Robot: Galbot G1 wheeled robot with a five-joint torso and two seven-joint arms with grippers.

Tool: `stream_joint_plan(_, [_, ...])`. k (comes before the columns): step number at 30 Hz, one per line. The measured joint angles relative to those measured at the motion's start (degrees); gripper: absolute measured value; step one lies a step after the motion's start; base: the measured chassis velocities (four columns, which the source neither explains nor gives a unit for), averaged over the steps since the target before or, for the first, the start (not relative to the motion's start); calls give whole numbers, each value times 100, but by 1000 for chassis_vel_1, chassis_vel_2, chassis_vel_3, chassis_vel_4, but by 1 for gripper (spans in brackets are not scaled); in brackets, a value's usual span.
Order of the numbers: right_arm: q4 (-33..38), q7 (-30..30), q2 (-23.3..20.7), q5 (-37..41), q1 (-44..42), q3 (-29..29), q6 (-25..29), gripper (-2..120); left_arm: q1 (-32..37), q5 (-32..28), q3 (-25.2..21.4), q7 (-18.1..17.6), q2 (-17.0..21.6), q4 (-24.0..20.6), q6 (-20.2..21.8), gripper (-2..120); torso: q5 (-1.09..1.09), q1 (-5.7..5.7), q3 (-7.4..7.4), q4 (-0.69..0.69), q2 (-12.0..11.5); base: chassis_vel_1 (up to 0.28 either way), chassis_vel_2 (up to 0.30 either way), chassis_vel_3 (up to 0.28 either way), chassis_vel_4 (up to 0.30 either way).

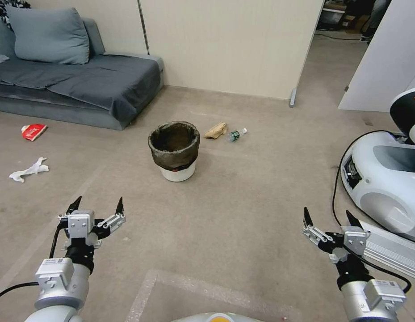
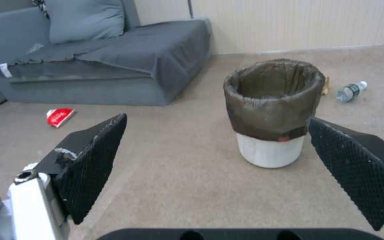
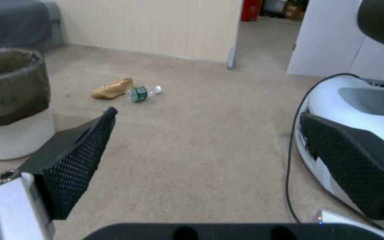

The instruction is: Pick up the trash bin, then pick up the garbage from the floor and place it into the trash bin.

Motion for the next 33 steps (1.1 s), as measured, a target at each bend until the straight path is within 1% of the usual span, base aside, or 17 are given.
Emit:
stream_joint_plan(12, [-28,29,-2,13,27,4,13,100,-27,4,36,5,-6,15,-18,100,0,0,0,0,0,-8,8,7,-7])
stream_joint_plan(19, [-27,175,-3,12,35,11,12,100,-26,14,32,51,-2,40,-38,100,0,0,1,0,0,-108,104,114,-109])
stream_joint_plan(33, [-10,217,-3,3,40,56,10,100,-48,45,15,108,0,90,-75,100,1,0,1,0,-1,-101,100,100,-100])
